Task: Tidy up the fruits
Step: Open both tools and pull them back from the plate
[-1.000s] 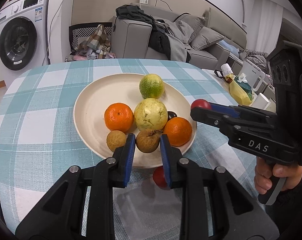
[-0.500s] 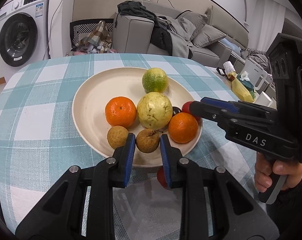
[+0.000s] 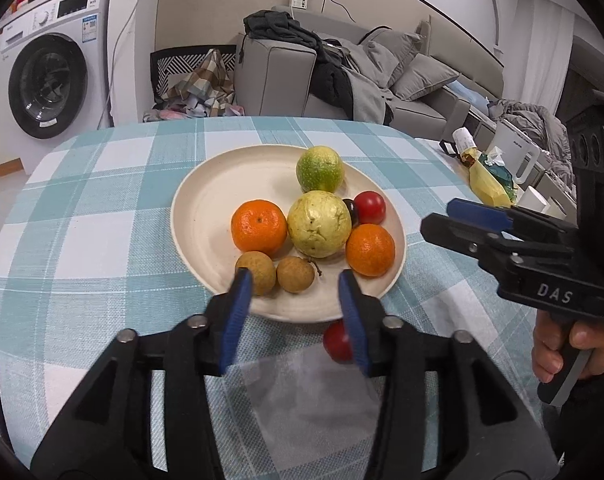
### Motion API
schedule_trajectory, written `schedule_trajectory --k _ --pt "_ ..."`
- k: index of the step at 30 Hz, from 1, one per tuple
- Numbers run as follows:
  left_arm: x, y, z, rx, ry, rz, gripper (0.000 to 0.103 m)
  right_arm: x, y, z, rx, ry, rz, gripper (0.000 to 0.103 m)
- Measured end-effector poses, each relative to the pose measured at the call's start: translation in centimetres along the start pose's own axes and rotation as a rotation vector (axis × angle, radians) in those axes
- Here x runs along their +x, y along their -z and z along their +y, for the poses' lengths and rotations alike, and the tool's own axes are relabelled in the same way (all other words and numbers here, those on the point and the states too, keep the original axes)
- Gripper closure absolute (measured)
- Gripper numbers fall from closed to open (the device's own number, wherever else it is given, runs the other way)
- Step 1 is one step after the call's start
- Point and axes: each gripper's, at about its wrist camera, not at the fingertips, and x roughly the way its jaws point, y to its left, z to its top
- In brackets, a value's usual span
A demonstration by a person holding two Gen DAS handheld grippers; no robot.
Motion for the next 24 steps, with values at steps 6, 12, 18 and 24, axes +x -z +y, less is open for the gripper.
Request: schedule_trajectory --k 6,12,18,24 --pt "-2.3 0.7 0.4 -0.015 -0.028 -0.016 0.018 -1.5 0.8 0.1 0.023 -0.015 -0.005 0.012" --pt "-4.0 1.9 0.7 -0.007 -0.076 -0.012 0.001 -1.9 1.6 0.8 0.013 -0.033 0.001 0.000" --pt "-4.9 2.8 1.0 -0.021 -0.085 -0.011 0.001 -2.0 2.4 1.6 -0.001 -0.036 0.020 0.000" --pt "-5.1 3.3 1.2 -0.028 -0.096 -0.019 0.001 -1.7 3.3 2.1 -0.016 -0.038 0.042 0.000"
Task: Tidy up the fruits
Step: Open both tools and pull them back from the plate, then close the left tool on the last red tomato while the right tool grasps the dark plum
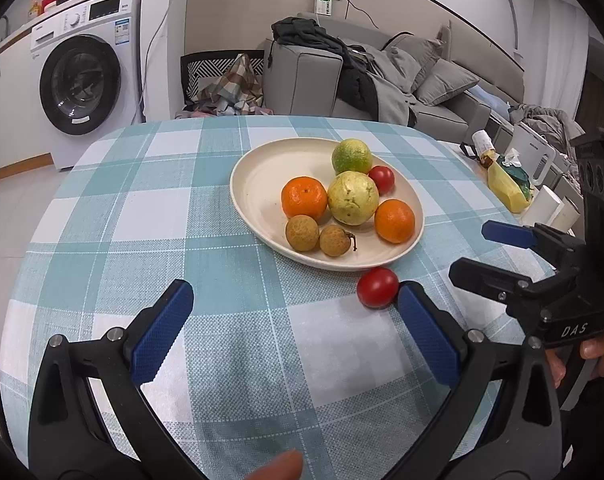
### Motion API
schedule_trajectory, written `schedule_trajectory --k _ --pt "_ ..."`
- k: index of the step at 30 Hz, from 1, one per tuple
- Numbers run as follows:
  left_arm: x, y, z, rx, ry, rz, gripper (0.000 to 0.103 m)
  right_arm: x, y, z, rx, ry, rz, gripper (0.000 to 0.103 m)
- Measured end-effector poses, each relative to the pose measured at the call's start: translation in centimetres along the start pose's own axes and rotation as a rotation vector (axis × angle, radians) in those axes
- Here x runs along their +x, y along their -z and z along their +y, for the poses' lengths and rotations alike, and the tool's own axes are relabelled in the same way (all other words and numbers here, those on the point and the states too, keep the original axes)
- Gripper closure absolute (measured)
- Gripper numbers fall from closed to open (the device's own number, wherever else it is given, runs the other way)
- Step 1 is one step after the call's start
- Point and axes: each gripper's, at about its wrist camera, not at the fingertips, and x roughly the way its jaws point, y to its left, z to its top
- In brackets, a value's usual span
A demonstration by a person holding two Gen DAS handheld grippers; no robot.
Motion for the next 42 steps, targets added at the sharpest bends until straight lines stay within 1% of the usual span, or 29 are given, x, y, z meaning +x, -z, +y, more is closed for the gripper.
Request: schedule_trajectory --k 7,13,14,15,16,17,19,24,26,28,31,33,34,36,42 --pt "0.4 0.4 0.5 -0.014 -0.009 -0.014 0.001 0.7 0.9 0.3 -0.006 -0.011 0.035 0.000" --pt "0.6 0.6 0.7 -0.018 -0.025 -0.035 0.001 1.4 1.2 0.9 -0.015 -0.058 0.068 0.000" --pt "0.7 0.6 0.7 -0.019 -0.025 -0.038 0.001 1.6 1.3 1.1 -0.024 -0.068 0.073 0.003" --pt "0.7 0.6 0.8 -0.021 -0.026 -0.040 0.001 1.7 1.3 1.4 -0.038 -0.076 0.077 0.012" --pt "0.8 0.7 0.8 -0.023 -0.026 -0.041 0.001 1.9 1.4 1.7 -0.050 -0.076 0.087 0.017" --pt "0.8 0.7 0.8 -0.023 -0.024 -0.042 0.001 2.1 1.5 1.9 -0.062 -0.071 0.101 0.024" --pt "0.8 0.7 0.8 -0.023 -0.024 -0.041 0.001 2.5 1.7 2.2 -0.077 -0.073 0.115 0.025" --pt "1.0 0.8 0.9 -0.032 -0.015 -0.037 0.001 3.1 1.8 2.7 -0.081 -0.093 0.128 0.037" --pt "1.0 0.8 0.9 -0.033 -0.013 -0.036 0.001 3.2 1.8 3.0 -0.088 -0.098 0.128 0.040" --pt "1.0 0.8 0.9 -0.033 -0.012 -0.036 0.001 3.3 1.9 3.2 -0.095 -0.101 0.128 0.040" --pt "1.2 0.7 0.9 -0.033 -0.011 -0.032 0.001 3.4 2.0 3.6 -0.104 -0.102 0.130 0.048" --pt "1.2 0.7 0.9 -0.032 -0.012 -0.032 0.001 3.5 2.0 3.8 -0.111 -0.098 0.131 0.055" --pt "1.2 0.7 0.9 -0.031 -0.014 -0.031 0.001 3.5 2.1 4.0 -0.118 -0.096 0.133 0.056" --pt "1.3 0.7 0.8 -0.030 -0.015 -0.029 0.001 3.5 2.1 4.1 -0.127 -0.091 0.132 0.064" --pt "1.5 0.6 0.8 -0.037 -0.008 -0.023 0.001 3.3 2.3 3.9 -0.134 -0.084 0.127 0.076"
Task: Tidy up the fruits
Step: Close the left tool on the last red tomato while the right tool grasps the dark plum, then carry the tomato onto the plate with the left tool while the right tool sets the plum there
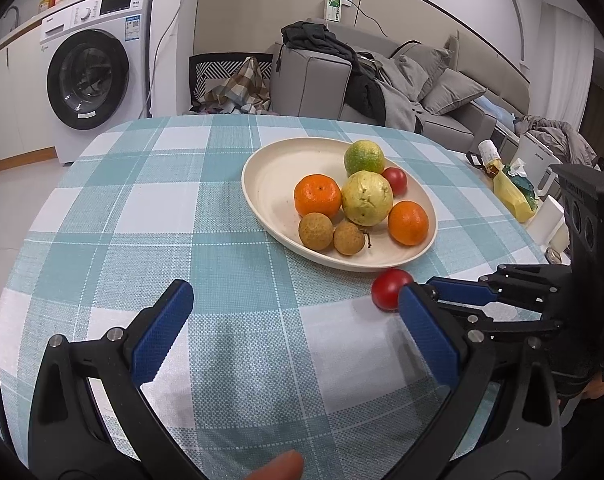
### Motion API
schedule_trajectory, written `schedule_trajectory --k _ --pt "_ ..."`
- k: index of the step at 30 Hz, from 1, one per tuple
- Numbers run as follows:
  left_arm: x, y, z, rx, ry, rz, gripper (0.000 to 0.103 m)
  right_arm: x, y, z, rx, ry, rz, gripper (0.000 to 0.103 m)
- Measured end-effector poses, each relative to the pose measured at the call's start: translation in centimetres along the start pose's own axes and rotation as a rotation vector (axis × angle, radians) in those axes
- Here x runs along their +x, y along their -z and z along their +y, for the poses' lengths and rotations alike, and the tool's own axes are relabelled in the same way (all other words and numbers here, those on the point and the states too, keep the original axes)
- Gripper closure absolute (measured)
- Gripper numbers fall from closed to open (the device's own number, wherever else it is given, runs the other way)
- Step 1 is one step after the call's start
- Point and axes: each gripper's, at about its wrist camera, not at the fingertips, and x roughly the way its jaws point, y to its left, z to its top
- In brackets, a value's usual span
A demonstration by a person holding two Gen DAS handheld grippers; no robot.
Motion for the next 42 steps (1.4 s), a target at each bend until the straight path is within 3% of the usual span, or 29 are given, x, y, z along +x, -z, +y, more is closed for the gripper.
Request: schedule_trajectory --k 12,18,26,30,35,42 --pt "0.9 0.1 -1.3 0.009 0.007 0.041 0.001 -1.5 0.3 -0.7 0.021 -0.013 -0.048 0.077" --pt "1.7 0.4 -2.8 0.038 0.046 0.077 0.003 -2.6 0.6 -2.1 0.065 -0.001 -0.083 0.077" --pt "3.2 0.5 -4.2 0.072 0.088 0.132 0.031 -3.2 0.7 -3.5 0.101 0.026 -0.096 0.077" --pt "3.5 0.4 -5.2 0.102 0.114 0.138 0.036 -3.3 0.8 -3.9 0.110 0.029 -0.101 0.077" --pt "4.3 0.4 -6.5 0.127 0.135 0.163 0.054 -3.3 0.8 -4.1 0.114 0.027 -0.101 0.077" --pt "5.1 0.3 -7.1 0.130 0.148 0.191 0.064 -3.5 0.9 -4.5 0.121 0.029 -0.104 0.077"
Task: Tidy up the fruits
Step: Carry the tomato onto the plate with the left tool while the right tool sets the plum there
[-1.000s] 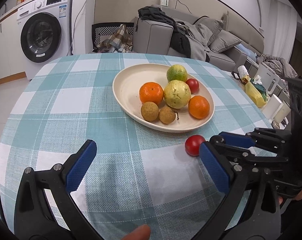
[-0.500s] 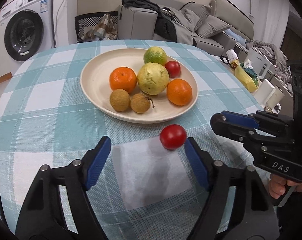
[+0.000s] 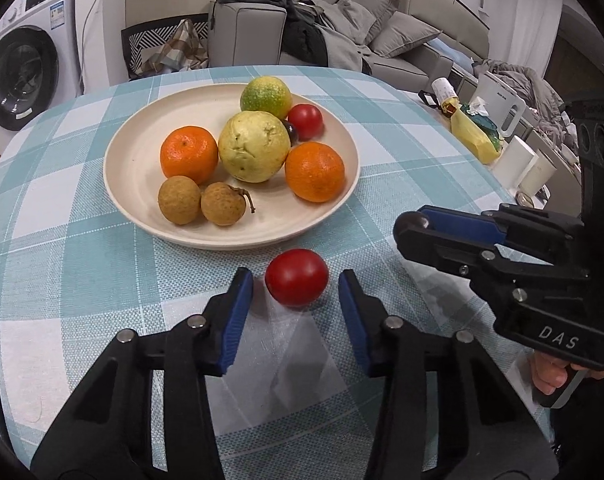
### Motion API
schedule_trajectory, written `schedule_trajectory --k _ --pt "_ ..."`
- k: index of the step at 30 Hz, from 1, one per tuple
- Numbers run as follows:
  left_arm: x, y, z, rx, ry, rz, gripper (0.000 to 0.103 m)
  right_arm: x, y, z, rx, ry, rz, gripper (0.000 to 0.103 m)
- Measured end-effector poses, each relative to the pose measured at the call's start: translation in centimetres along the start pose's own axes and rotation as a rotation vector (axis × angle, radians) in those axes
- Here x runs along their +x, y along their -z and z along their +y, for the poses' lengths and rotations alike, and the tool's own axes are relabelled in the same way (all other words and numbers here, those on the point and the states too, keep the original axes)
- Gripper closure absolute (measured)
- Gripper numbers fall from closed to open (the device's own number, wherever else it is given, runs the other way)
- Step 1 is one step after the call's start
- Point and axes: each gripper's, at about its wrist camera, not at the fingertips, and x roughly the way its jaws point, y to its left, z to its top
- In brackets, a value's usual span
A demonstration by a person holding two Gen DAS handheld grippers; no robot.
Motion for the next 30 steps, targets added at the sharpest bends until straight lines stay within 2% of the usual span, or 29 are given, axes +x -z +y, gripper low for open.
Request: schedule_trajectory --k 4,12,30 --pt "0.2 -0.1 0.1 -0.003 0.013 0.000 0.074 -0.1 0.0 -0.2 0.008 0.002 -0.002 0.077" --pt "-0.5 -0.2 0.3 -0.006 0.033 -0.023 0.074 -0.2 0.1 -0.3 0.008 0.005 -0.002 0.077" --pt "-5.1 -0.8 3.3 -0.055 0.003 -0.138 0.074 -0.5 -1.1 1.6 -0.031 0.012 -0.035 0.077"
